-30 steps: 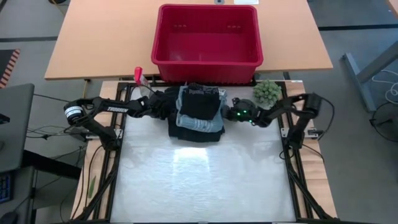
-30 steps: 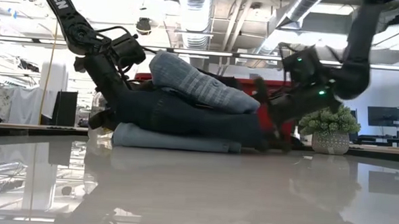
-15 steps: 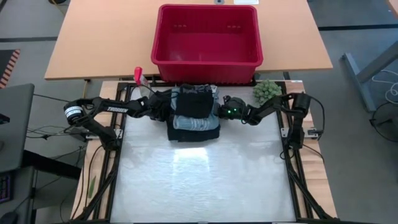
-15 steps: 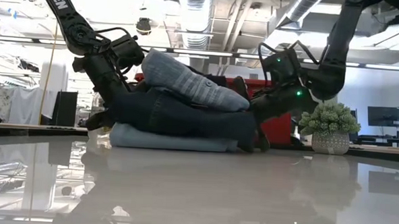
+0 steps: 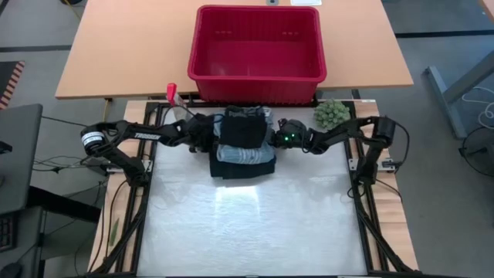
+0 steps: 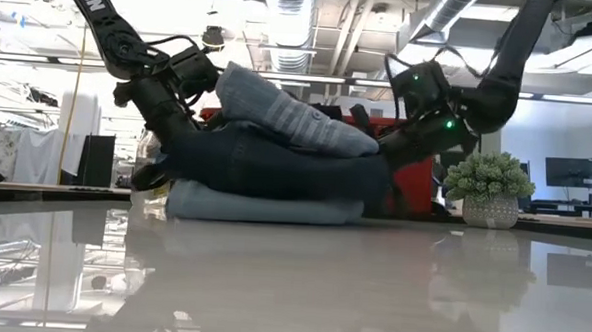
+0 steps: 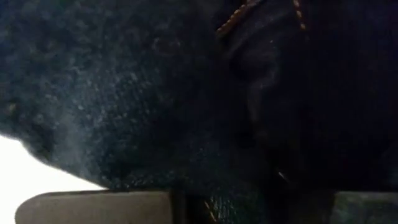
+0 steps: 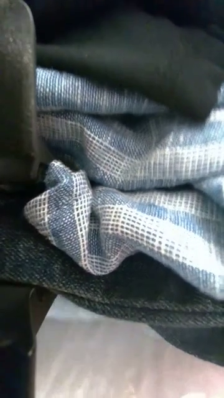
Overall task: Fold Laundry from Bin
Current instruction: Put all the clothes into the red laundry bin
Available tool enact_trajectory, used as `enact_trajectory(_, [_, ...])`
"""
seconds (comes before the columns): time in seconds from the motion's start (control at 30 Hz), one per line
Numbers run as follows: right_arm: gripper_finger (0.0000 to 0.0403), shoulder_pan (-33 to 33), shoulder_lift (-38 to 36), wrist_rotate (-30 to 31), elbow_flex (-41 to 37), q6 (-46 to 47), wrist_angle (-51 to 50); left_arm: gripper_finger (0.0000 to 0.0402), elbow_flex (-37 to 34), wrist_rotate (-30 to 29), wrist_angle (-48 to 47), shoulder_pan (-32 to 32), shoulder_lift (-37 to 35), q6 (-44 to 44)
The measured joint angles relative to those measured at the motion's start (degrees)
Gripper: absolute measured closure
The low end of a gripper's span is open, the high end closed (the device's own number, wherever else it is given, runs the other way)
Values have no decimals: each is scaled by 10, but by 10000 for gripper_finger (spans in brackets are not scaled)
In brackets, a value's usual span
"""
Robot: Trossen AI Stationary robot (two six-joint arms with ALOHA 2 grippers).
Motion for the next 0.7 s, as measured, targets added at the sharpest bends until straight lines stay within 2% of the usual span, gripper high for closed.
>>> enact_trajectory(0.27, [270, -1, -86, 21, 0, -51, -80, 341, 32, 3, 18, -17, 0, -2])
enact_trajectory(0.5, [270, -4, -123, 26, 2, -58, -115, 341, 54, 10, 17, -18, -1, -1])
enact_trajectory(0.7, [271, -10, -152, 27, 46, -96, -204, 341, 84, 8, 16, -22, -2, 1])
